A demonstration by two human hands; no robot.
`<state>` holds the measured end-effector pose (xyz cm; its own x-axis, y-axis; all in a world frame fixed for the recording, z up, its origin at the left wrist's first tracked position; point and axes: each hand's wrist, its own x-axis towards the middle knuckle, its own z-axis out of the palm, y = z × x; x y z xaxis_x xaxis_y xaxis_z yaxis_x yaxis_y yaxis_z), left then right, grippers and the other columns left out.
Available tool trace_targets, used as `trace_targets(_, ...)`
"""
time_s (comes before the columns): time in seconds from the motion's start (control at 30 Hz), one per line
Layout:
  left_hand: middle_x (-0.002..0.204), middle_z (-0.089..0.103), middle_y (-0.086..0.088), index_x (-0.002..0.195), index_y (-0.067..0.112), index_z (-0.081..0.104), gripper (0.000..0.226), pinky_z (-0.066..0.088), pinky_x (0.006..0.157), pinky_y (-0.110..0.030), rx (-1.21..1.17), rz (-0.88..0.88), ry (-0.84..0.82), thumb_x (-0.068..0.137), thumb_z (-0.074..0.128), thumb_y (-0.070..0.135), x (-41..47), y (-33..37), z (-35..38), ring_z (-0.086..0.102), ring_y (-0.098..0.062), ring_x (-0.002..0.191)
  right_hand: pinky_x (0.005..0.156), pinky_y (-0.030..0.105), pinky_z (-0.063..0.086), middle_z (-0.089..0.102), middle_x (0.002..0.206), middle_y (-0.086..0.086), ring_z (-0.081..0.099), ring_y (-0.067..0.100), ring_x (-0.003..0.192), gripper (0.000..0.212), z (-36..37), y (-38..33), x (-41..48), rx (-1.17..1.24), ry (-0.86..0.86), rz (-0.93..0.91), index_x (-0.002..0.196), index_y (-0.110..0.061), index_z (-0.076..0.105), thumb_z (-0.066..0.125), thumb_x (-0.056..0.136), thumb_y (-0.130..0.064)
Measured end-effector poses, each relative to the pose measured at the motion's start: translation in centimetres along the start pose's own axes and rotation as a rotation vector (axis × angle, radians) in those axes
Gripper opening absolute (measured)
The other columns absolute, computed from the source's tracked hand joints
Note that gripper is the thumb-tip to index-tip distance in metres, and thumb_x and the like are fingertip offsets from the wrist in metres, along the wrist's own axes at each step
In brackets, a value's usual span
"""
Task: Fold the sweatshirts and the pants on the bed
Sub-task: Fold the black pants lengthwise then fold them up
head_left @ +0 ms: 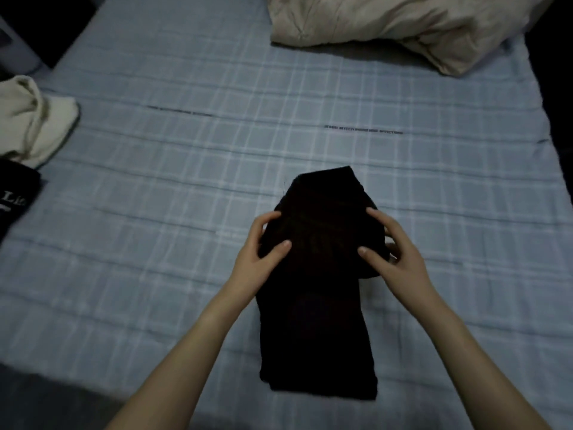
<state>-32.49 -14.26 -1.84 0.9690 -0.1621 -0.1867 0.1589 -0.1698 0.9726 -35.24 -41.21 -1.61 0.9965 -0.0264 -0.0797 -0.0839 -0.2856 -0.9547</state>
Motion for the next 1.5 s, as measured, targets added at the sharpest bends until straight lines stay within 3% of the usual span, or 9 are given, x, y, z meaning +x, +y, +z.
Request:
trace_targets(0.1, 0.128, 0.055, 0.012, 0.128, 0.047, 0.045, 0.045, 0.051, 0.093, -0.021, 0.036, -0.088, -0.029, 0.092, 0.066, 0.03, -3.8, -2.9, 0.5, 0.057, -0.006, 0.119, 0.106, 0.046, 0.046, 0.048, 0.142, -0.019, 0.05, 0.01, 0.129, 0.063, 1.3, 2.0, -3.6, -0.083, -0.083, 0.06, 0.142, -0.045, 0.043, 0.068, 0.092, -0.017)
trace_targets(0.23, 0.13, 0.052, 0.008, 0.126, 0.043, 0.043, 0.044, 0.052, 0.094, -0.024, 0.054, -0.162, -0.121, 0.095, 0.062, 0.019, -6.5, -4.9, 0.6, 0.056, -0.006, 0.119, 0.106, 0.04, 0.045, 0.049, 0.136, -0.011, 0.045, -0.006, 0.123, 0.062, 2.9, 3.7, -7.2, -0.15, -0.128, 0.135, 0.139, -0.053, 0.037, 0.067, 0.092, -0.025)
trace_targets(0.5, 0.113, 0.061, 0.016, 0.101, 0.045, 0.056, 0.038, 0.051, 0.084, -0.019, -0.07, -0.155, 0.03, 0.068, 0.076, 0.047, -4.9, -0.1, -0.6, 0.059, -0.002, 0.11, 0.104, 0.044, 0.048, 0.046, 0.138, -0.023, 0.049, 0.003, 0.126, 0.059, 2.1, 2.6, -6.7, -0.153, -0.113, 0.058, 0.139, -0.048, 0.041, 0.066, 0.092, -0.023)
trace_targets(0.63, 0.14, 0.042, 0.023, 0.128, 0.061, 0.042, 0.058, 0.04, 0.084, -0.005, 0.042, -0.122, -0.039, 0.077, 0.069, 0.06, -2.4, 2.7, 0.0, 0.043, 0.015, 0.117, 0.102, 0.041, 0.049, 0.044, 0.134, -0.027, 0.045, -0.007, 0.125, 0.056, 2.2, 1.8, -6.6, -0.203, -0.15, 0.002, 0.137, -0.054, 0.04, 0.064, 0.094, -0.027)
trace_targets(0.83, 0.139, 0.043, 0.03, 0.147, 0.039, 0.037, 0.053, 0.034, 0.094, 0.0, 0.141, -0.063, -0.118, 0.097, 0.053, 0.046, -1.5, 2.8, 2.0, 0.039, 0.021, 0.123, 0.092, 0.024, 0.052, 0.059, 0.13, -0.01, 0.062, 0.013, 0.116, 0.06, 1.3, 0.3, -6.7, 0.108, -0.091, 0.092, 0.141, -0.054, 0.032, 0.058, 0.098, -0.023)
trace_targets(1.07, 0.103, 0.068, 0.023, 0.123, 0.047, 0.058, 0.037, 0.039, 0.096, -0.009, 0.053, -0.146, -0.136, 0.098, 0.03, 0.049, -6.5, 3.1, 2.6, 0.06, 0.003, 0.107, 0.097, 0.026, 0.045, 0.067, 0.117, -0.005, 0.064, 0.014, 0.111, 0.033, -1.2, -4.7, -2.3, 0.186, 0.079, 0.309, 0.125, -0.041, 0.055, 0.05, 0.092, -0.041)
trace_targets(1.23, 0.11, 0.059, 0.01, 0.13, 0.036, 0.059, 0.034, 0.04, 0.103, -0.031, 0.532, -0.101, -0.46, 0.102, 0.041, 0.04, -11.6, -0.6, 4.3, 0.052, -0.006, 0.111, 0.111, 0.024, 0.031, 0.054, 0.142, -0.002, 0.047, 0.013, 0.133, 0.038, 3.0, -4.0, -3.0, -0.18, -0.129, 0.261, 0.138, -0.023, 0.055, 0.045, 0.103, -0.032)
trace_targets(1.4, 0.132, 0.057, -0.002, 0.132, 0.018, 0.06, 0.037, 0.043, 0.106, -0.046, 0.781, 0.146, -0.013, 0.1, 0.043, 0.029, -13.2, -2.8, 5.8, 0.05, -0.019, 0.123, 0.124, 0.038, 0.006, 0.02, 0.163, 0.008, 0.011, 0.023, 0.152, 0.052, 7.9, 1.1, -9.2, -0.627, -0.124, 0.23, 0.156, -0.022, 0.027, 0.031, 0.106, -0.037)
trace_targets(1.5, 0.155, 0.037, -0.011, 0.149, 0.015, 0.039, 0.055, 0.026, 0.117, -0.053, 1.079, 0.053, 0.061, 0.101, 0.032, 0.04, -11.7, -5.1, 6.9, 0.031, -0.028, 0.145, 0.124, 0.041, 0.005, 0.017, 0.164, 0.008, 0.008, 0.023, 0.152, 0.057, 8.9, 4.6, -10.4, -0.746, -0.079, 0.133, 0.157, -0.024, 0.021, 0.025, 0.104, -0.042)
